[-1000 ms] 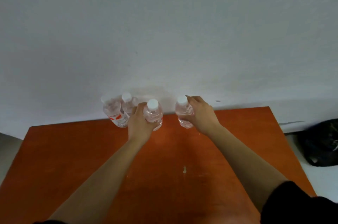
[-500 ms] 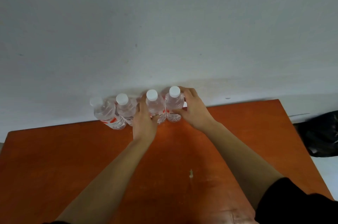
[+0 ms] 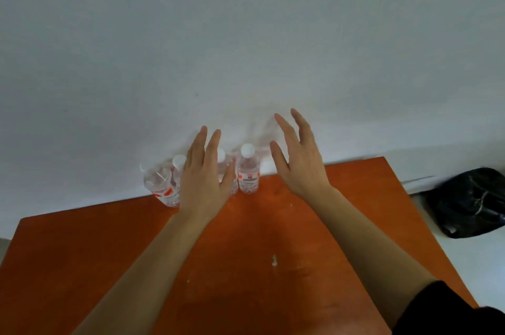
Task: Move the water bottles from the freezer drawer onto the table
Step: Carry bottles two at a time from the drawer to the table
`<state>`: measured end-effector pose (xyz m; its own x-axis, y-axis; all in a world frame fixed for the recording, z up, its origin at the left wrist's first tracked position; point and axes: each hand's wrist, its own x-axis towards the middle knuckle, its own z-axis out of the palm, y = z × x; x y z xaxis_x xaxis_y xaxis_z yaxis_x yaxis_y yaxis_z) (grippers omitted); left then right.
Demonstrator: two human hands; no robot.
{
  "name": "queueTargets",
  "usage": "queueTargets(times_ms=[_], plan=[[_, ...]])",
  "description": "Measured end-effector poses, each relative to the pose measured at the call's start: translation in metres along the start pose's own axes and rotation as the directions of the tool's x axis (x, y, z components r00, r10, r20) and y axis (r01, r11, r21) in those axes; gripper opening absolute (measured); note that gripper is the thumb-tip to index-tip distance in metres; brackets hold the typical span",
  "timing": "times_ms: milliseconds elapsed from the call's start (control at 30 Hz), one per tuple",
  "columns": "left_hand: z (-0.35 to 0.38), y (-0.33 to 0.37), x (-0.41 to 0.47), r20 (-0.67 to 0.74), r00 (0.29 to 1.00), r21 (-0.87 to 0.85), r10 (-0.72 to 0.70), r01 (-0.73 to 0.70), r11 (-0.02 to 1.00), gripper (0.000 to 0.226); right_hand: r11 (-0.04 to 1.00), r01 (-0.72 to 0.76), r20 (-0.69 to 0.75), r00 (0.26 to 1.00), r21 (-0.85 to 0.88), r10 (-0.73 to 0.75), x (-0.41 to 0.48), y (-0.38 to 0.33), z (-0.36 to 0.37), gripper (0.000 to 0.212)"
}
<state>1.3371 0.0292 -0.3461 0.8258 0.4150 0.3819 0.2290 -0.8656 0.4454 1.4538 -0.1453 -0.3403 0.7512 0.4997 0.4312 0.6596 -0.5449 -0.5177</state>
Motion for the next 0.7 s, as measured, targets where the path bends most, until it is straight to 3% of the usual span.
queueTargets(times_ms=[133,300,533,567,633,700], plan=[[-0.009,0.045,0.002,-0.029,0.980,0.076,0.195,-0.193,0.978,0.066,0.982,-0.047,-0.155,0.988,-0.181,0.019,-0.023,0.010,-0.050,0.057],[0.002,0.138,-0.013,0.039,0.944,0.026,0.326,-0.327,0.945,0.072,0.928,-0.205,-0.265,0.956,-0.311,0.123,-0.091,0.032,-0.133,0.062],[0.007,0.321,-0.090,0.089,0.795,-0.141,0.600,-0.586,0.798,0.077,0.774,-0.471,-0.501,0.833,-0.423,0.234,-0.243,0.060,-0.297,0.067],[0.007,0.326,-0.093,0.103,0.788,-0.138,0.607,-0.593,0.793,0.077,0.767,-0.486,-0.514,0.824,-0.420,0.241,-0.247,0.061,-0.303,0.068],[0.000,0.389,-0.133,0.078,0.702,-0.184,0.707,-0.687,0.703,0.078,0.703,-0.576,-0.590,0.760,-0.417,0.272,-0.308,0.055,-0.360,0.069],[-0.006,0.424,-0.154,0.085,0.678,-0.218,0.730,-0.702,0.678,0.078,0.694,-0.597,-0.640,0.725,-0.403,0.253,-0.340,0.052,-0.389,0.070]])
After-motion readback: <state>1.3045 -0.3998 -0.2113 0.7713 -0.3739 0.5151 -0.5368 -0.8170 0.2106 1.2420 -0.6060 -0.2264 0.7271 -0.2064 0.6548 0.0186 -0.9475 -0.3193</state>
